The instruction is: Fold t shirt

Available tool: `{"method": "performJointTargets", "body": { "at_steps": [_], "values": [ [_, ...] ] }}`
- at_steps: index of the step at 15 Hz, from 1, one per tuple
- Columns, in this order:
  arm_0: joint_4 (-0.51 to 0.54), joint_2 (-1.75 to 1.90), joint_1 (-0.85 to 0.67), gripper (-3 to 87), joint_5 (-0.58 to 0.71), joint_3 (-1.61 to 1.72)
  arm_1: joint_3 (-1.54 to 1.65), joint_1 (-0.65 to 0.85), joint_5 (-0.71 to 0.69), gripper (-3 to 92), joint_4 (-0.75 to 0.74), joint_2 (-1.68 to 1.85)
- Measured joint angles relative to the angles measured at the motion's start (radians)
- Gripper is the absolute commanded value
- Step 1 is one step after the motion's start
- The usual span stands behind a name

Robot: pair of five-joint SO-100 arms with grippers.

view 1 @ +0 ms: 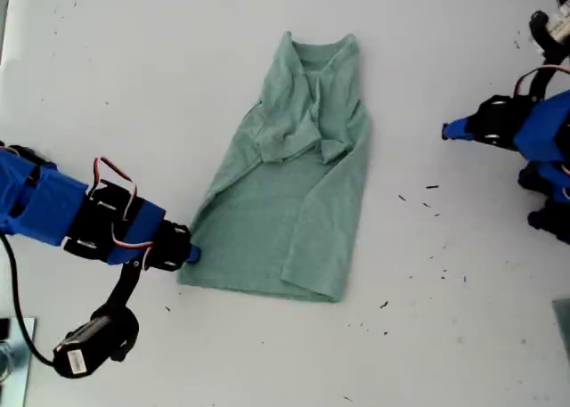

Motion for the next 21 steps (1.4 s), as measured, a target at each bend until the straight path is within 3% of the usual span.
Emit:
{"method": "performJointTargets", "body": {
  "at_steps": [1, 4, 6, 11, 12, 14, 15, 16, 18, 21],
  "values": [
    [0.008, 0.043, -0.005, -0.3, -0.017, -0.006, 0.000, 0.000, 0.000, 3.6, 0.000, 0.000],
    [0.319, 0.181, -0.014, -0.3, -0.071, -0.186, 0.000, 0.000, 0.000, 3.5, 0.000, 0.000],
    [0.440, 0.204, -0.052, -0.3, -0.048, -0.364, 0.000, 0.000, 0.000, 3.5, 0.000, 0.000],
    [0.457, -0.215, -0.129, -0.2, 0.156, -0.945, 0.000, 0.000, 0.000, 3.5, 0.000, 0.000],
    [0.426, -0.342, -0.127, 3.9, 0.218, -1.078, 0.000, 0.000, 0.000, 3.5, 0.000, 0.000],
    [0.262, -0.545, -0.129, 21.2, 0.397, -1.154, 0.000, 0.000, 0.000, 3.4, 0.000, 0.000],
    [0.241, -0.635, -0.129, 28.5, 0.420, -1.161, 0.000, -0.002, 0.000, 3.4, 0.000, 0.000],
    [0.245, -0.703, -0.127, 31.4, 0.420, -1.163, 0.000, -0.009, 0.000, 3.3, 0.000, 0.000],
    [0.327, -0.686, -0.127, 27.7, 0.422, -1.166, 0.000, -0.012, 0.000, 3.2, 0.000, 0.000],
    [0.468, -0.221, -0.126, 26.2, 0.408, -1.048, 0.000, -0.012, 0.000, 3.3, 0.000, 0.000]
  ]
}}
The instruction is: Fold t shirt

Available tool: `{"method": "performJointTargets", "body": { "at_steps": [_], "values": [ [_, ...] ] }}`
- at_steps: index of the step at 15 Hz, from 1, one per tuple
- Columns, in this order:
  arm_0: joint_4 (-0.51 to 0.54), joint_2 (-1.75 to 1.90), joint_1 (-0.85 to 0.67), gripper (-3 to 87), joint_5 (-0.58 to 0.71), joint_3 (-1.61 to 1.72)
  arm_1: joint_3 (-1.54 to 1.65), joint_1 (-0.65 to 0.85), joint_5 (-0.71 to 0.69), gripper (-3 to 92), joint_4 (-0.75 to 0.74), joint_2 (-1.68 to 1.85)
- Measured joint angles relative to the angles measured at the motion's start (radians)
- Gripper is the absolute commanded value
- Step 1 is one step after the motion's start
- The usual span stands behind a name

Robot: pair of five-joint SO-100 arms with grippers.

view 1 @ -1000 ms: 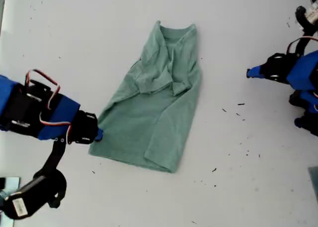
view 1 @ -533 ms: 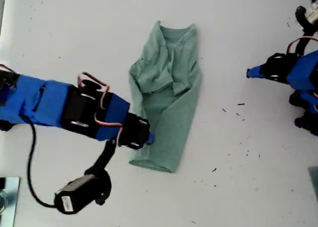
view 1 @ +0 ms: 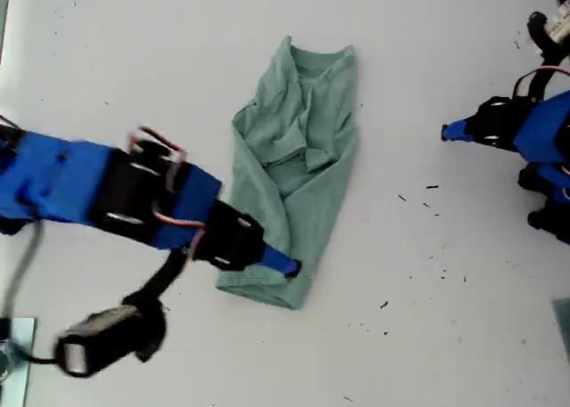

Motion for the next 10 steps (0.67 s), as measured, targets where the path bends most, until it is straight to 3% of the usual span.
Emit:
{"method": "performJointTargets", "body": {
  "at_steps": [2, 5, 7, 10],
  "values": [
    [-0.012, 0.446, -0.005, 25.6, -0.052, 0.342, 0.000, 0.000, -0.003, 5.9, 0.000, 0.000],
    [-0.302, 1.011, -0.043, 22.9, -0.193, 1.175, 0.000, 0.000, -0.020, 2.5, -0.003, 0.000],
    [-0.508, 1.262, -0.061, 13.9, -0.261, 1.683, 0.000, 0.000, 0.002, 2.5, -0.003, 0.000],
    [-0.511, 1.483, -0.100, 20.1, -0.356, 1.982, 0.000, -0.041, 0.032, 3.9, -0.003, 0.000]
  ]
}}
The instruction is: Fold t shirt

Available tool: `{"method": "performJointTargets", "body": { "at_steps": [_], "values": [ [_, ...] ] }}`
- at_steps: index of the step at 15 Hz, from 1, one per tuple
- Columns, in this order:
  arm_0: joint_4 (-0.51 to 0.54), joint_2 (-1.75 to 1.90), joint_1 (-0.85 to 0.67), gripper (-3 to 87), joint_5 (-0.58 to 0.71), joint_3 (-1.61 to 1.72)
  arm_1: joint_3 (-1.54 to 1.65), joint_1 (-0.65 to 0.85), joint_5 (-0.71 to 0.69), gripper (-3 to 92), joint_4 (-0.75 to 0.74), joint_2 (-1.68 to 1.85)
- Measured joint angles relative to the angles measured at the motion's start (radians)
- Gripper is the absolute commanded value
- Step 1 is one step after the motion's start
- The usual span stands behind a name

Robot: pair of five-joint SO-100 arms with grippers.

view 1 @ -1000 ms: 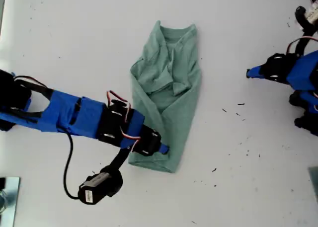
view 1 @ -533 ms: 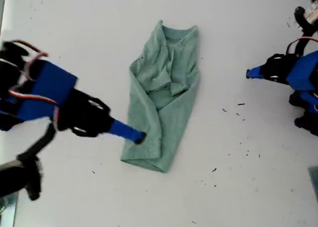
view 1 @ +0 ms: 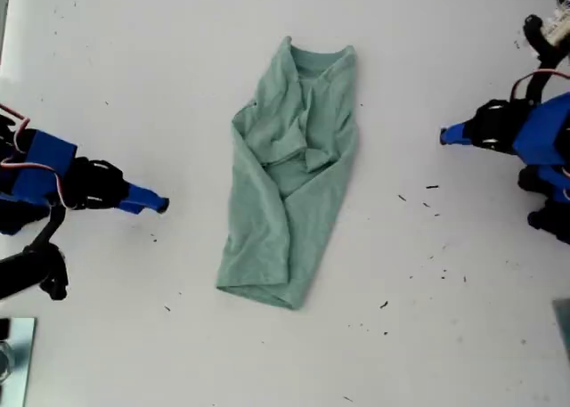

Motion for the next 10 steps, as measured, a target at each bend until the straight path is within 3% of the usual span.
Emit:
{"method": "performJointTargets", "body": {
  "at_steps": [2, 4, 7, 10],
  "values": [
    [0.052, 0.040, -0.005, 19.7, -0.017, -0.005, -0.002, -0.054, 0.038, 17.5, 0.008, 0.000],
    [0.201, -0.064, -0.005, 21.1, -0.026, -0.233, -0.078, -0.215, 0.164, 29.2, 0.015, -0.061],
    [0.525, -0.551, 0.031, 23.3, -0.008, -0.916, -0.750, -0.500, 0.310, 34.8, 0.071, -0.772],
    [0.561, -0.914, 0.066, 25.2, 0.055, -1.266, -1.488, -0.663, 0.331, 34.3, 0.133, -1.494]
  ]
}}
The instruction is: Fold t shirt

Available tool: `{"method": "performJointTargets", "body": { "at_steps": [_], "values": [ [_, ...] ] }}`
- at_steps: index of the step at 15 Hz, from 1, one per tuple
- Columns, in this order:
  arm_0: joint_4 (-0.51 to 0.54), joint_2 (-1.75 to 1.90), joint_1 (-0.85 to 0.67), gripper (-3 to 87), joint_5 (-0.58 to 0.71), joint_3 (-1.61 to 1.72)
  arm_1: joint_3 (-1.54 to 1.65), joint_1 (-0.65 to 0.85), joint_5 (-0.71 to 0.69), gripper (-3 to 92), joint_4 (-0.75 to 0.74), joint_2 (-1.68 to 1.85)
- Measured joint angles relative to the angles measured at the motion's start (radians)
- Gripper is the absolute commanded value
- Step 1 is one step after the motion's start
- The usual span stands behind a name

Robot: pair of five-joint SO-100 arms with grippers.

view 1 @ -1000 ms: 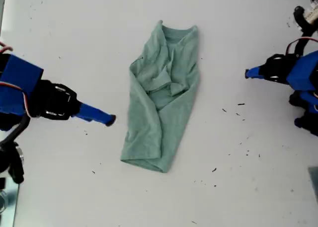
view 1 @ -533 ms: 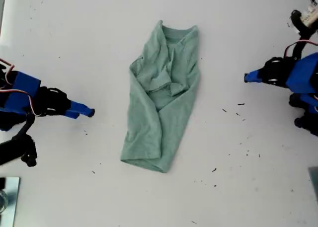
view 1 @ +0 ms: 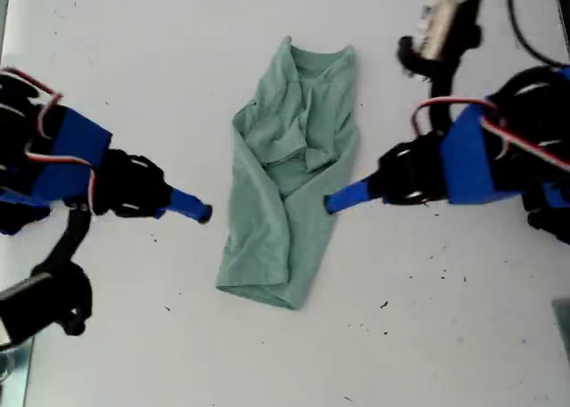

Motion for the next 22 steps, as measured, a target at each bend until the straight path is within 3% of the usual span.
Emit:
{"method": "performJointTargets", "body": {
  "at_steps": [4, 10, 12, 13, 14, 15, 19, 22],
  "values": [
    [-0.141, -0.304, 0.025, 26.8, 0.091, -0.044, -0.328, -0.095, 0.005, 33.9, -0.054, -0.483],
    [-0.318, -0.566, 0.066, 27.2, 0.144, -0.115, -0.460, -0.202, 0.074, 32.3, -0.181, -0.785],
    [-0.319, -0.727, 0.097, 16.8, 0.149, -0.272, -0.505, -0.229, 0.086, 26.6, -0.238, -0.868],
    [-0.305, -0.833, 0.107, 4.3, 0.160, -0.402, -0.522, -0.232, 0.080, 20.8, -0.258, -0.891],
    [-0.285, -0.920, 0.109, -0.2, 0.160, -0.518, -0.532, -0.232, 0.080, 4.6, -0.270, -0.913],
    [-0.296, -0.974, 0.109, -0.3, 0.160, -0.580, -0.532, -0.232, 0.075, -0.9, -0.273, -0.957],
    [-0.296, -0.994, 0.110, -0.3, 0.160, -0.635, -0.522, -0.230, 0.032, -0.9, -0.301, -0.999],
    [-0.299, -0.911, 0.114, -0.3, 0.164, -0.637, -0.502, -0.230, -0.071, -0.8, -0.247, -0.824]
  ]
}}
